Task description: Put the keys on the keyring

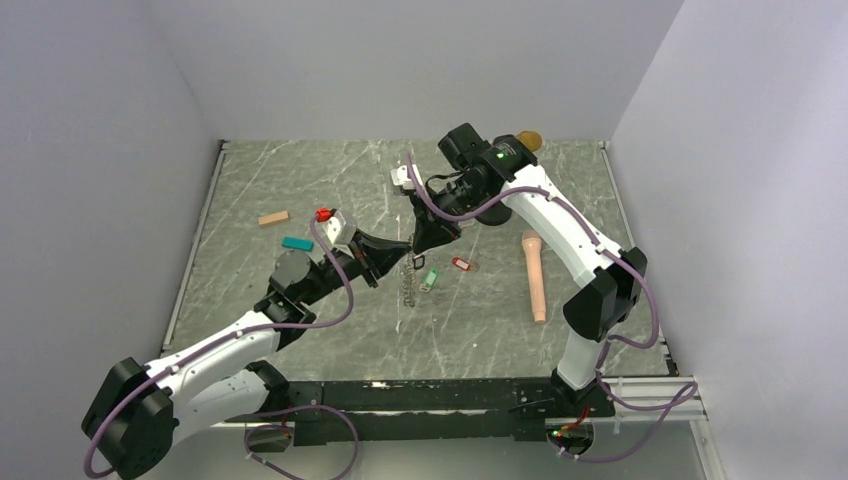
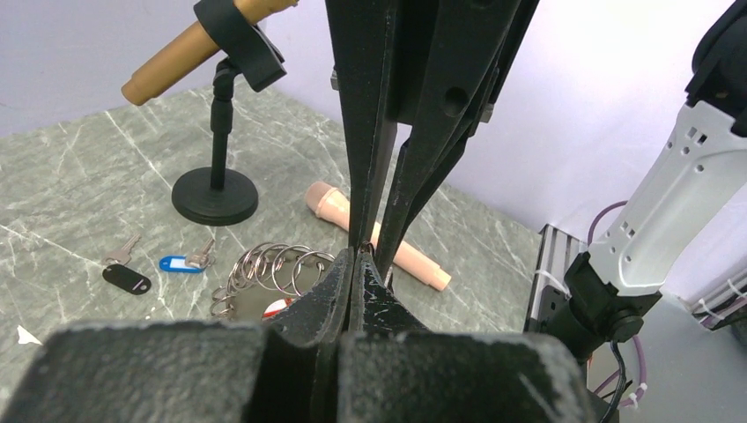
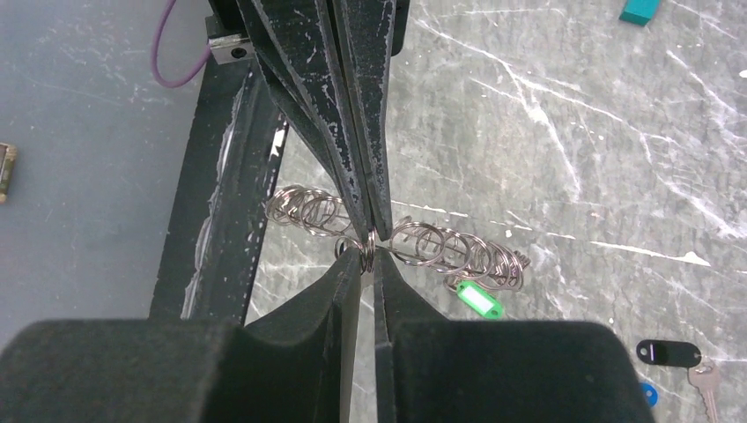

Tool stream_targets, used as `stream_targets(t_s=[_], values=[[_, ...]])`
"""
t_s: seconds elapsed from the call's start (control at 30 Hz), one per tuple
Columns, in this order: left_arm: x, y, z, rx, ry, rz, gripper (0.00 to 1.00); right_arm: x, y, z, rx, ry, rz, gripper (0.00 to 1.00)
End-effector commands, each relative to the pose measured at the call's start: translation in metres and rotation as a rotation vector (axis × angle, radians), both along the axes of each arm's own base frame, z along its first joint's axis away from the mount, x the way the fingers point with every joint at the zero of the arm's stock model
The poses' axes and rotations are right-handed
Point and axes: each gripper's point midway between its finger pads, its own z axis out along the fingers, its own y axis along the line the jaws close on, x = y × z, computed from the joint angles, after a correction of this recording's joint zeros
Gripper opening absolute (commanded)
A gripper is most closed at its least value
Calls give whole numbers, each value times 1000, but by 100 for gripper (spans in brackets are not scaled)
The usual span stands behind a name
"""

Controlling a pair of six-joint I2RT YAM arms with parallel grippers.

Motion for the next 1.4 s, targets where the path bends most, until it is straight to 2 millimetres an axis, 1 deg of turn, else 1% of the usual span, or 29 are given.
stream_targets(t_s=[0.0,0.07,0.1,0.23,0.33,0.37,0.4,0.47,0.5,0.53,0.6,0.73,0.8,0.97,1.27,1.37], values=[[2,13,48,-151,-101,46,0,-13,-3,21,62,10,14,11],[2,11,47,-152,-98,38,0,-15,-3,23,69,14,19,3],[1,11,47,-155,-102,34,0,-15,-2,23,72,16,20,0],[-1,7,45,-147,-99,7,0,-16,-2,24,78,20,28,0],[-4,4,39,-119,-85,-46,0,-16,-3,24,74,8,27,0],[-4,5,37,-110,-78,-62,4,-15,-4,24,68,0,26,0],[-5,7,35,-97,-75,-77,12,-14,-6,22,56,-11,21,0],[-3,15,28,-41,-67,-86,33,-12,-10,19,32,-30,13,0],[-4,17,25,-1,-74,-96,41,-10,-12,17,18,-39,8,0],[-6,19,21,55,-88,-105,46,-11,-14,16,6,-47,9,0],[-6,24,15,174,-111,-118,51,-11,-18,10,-26,-58,15,0],[-11,29,17,350,-190,-177,54,-8,-21,6,-60,-72,9,0],[-15,26,20,385,-215,-235,54,-7,-21,6,-67,-76,8,0],[-18,13,25,355,-228,-330,53,-7,-20,6,-68,-71,10,0],[-12,-2,28,324,-256,-358,51,-8,-16,7,-52,-52,20,0],[-13,-9,23,337,-246,-378,50,-8,-16,7,-48,-45,24,0]])
